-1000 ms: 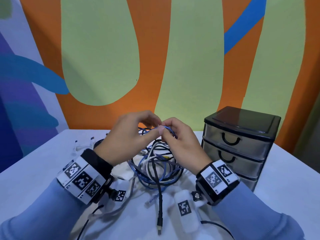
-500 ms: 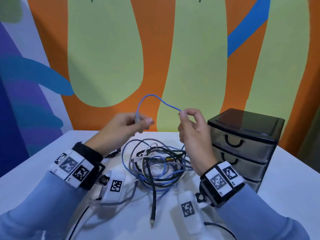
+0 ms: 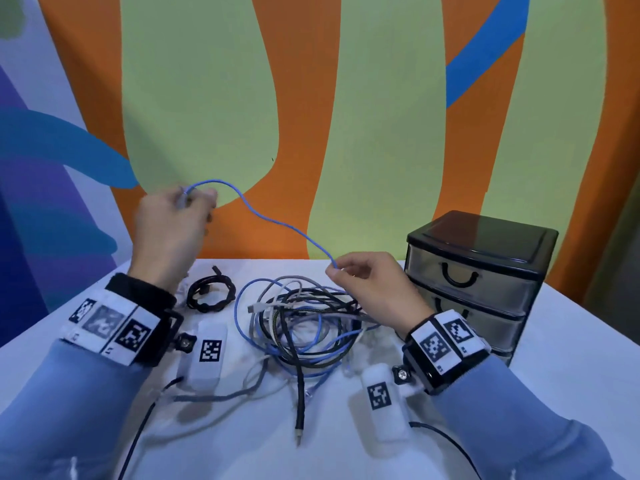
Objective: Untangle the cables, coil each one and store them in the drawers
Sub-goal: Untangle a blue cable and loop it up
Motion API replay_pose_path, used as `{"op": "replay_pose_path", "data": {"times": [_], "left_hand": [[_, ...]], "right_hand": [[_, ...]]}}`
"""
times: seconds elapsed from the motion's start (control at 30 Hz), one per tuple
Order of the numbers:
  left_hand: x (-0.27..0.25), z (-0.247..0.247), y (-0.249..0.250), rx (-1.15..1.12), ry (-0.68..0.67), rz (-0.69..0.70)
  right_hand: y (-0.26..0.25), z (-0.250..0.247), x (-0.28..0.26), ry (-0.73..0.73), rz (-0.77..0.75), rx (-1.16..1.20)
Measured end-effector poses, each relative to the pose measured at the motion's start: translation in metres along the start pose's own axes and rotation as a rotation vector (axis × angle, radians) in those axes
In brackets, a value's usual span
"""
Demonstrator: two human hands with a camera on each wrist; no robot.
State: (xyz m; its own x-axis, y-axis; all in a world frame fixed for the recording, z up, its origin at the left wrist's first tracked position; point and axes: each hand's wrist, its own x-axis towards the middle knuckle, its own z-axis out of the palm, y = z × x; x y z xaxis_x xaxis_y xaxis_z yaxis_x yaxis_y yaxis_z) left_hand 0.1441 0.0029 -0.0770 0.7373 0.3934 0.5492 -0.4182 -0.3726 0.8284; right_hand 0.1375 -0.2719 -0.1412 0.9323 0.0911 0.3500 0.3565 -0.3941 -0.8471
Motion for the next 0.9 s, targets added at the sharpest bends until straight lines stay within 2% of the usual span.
{"op": "replay_pose_path", "data": {"times": [0.07,0.17,0.2,0.27,0.33,0.4,0.47,0.5,0.53,0.57,0.6,0.7,0.8,0.9], "left_hand": [[-0.005,0.0,0.001,0.247,-0.097,0.066],[-0.015,0.006,0.008,0.266,-0.224,0.122],[-0.018,0.008,0.011,0.246,-0.214,0.156],[-0.024,0.008,0.016,0.245,-0.107,0.254],[-0.029,0.007,0.026,0.369,-0.005,0.362],[-0.033,0.008,0.032,0.559,-0.031,0.541],[-0.039,0.015,0.035,0.572,-0.266,0.694],[-0.044,0.02,0.035,0.514,-0.427,0.705],[-0.05,0.024,0.035,0.462,-0.554,0.676],[-0.054,0.029,0.035,0.427,-0.625,0.636],[-0.057,0.031,0.034,0.4,-0.638,0.611],[-0.054,0.03,0.035,0.335,-0.51,0.612],[-0.047,0.026,0.037,0.205,-0.326,0.54],[-0.04,0.02,0.039,0.115,-0.099,0.466]], "right_hand": [[-0.005,-0.001,-0.002,0.027,-0.045,0.119],[-0.012,-0.002,-0.004,0.087,-0.089,0.243],[-0.014,-0.002,-0.004,0.097,-0.106,0.265],[-0.015,-0.001,-0.003,0.108,-0.136,0.275],[-0.015,-0.001,-0.003,0.111,-0.156,0.248],[-0.017,0.0,-0.005,0.079,-0.198,0.208],[-0.021,0.003,-0.007,0.055,-0.255,0.187],[-0.024,0.004,-0.008,0.052,-0.286,0.193],[-0.026,0.005,-0.009,0.058,-0.308,0.212],[-0.028,0.003,-0.01,0.071,-0.322,0.24],[-0.029,0.003,-0.009,0.083,-0.325,0.269],[-0.028,0.0,-0.01,0.059,-0.29,0.285],[-0.021,0.001,-0.009,-0.064,-0.234,0.059],[-0.018,-0.001,-0.009,-0.064,-0.201,-0.097]]}}
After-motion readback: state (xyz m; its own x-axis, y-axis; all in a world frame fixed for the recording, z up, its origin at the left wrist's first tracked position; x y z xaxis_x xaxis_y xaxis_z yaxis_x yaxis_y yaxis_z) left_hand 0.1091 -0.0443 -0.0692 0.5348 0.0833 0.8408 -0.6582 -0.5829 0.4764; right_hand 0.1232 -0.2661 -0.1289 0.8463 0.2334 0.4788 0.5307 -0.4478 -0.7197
